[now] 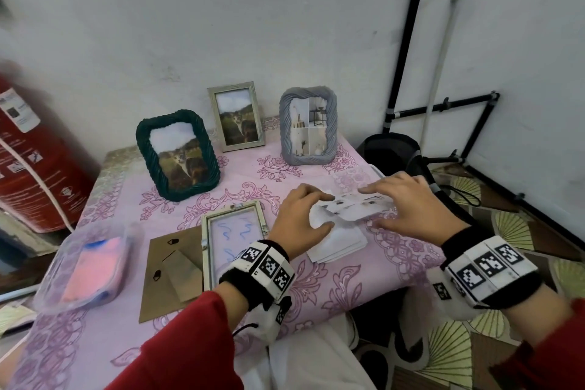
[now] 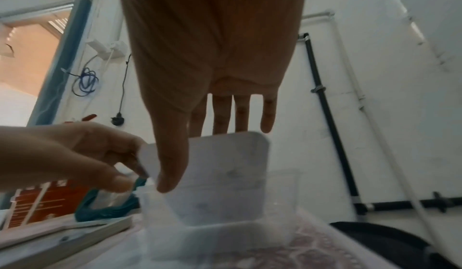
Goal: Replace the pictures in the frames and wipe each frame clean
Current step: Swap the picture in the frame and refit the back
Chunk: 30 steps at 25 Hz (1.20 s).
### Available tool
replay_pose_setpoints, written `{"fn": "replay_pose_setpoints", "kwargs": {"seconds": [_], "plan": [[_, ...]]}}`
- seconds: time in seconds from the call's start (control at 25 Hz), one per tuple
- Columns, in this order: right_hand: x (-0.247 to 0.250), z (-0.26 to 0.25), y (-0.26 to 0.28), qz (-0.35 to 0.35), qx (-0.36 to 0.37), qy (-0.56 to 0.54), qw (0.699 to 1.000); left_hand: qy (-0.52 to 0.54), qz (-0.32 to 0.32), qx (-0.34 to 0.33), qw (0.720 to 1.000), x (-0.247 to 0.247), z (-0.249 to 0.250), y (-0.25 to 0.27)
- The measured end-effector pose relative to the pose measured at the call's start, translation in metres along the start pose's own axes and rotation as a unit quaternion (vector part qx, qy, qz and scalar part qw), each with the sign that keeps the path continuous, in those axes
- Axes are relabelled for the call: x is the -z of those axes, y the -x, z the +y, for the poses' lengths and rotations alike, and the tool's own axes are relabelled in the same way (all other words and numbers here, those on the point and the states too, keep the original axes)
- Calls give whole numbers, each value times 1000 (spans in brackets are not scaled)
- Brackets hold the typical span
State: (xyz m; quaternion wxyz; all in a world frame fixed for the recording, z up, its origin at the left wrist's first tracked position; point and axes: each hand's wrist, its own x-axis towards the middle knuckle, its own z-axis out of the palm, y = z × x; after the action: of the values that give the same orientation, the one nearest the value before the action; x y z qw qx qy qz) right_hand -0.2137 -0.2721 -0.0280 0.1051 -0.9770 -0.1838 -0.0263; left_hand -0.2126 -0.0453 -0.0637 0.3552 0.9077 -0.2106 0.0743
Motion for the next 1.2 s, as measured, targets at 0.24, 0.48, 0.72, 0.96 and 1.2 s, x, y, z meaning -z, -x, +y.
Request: {"fn": "replay_pose_setpoints", "kwargs": {"seconds": [0.24,0.48,0.72,0.96,1.2], "plan": [[-12,25,4,87,-40,-110,989,40,-25,2,999,-13,12,-13],[-7,16,-3,225,-9,-163,961,93,55,-16,994,-6,15,-17],[2,-5,-16,300,-28,-236,924,165,154,-45,973,22,27,-24],[-2,-40,-27,307,-37,-331,892,192,218,-27,957,61,30,-23],[-5,-95,-49,295,-12,-454,841,231,212,44,948,85,-6,0]]}}
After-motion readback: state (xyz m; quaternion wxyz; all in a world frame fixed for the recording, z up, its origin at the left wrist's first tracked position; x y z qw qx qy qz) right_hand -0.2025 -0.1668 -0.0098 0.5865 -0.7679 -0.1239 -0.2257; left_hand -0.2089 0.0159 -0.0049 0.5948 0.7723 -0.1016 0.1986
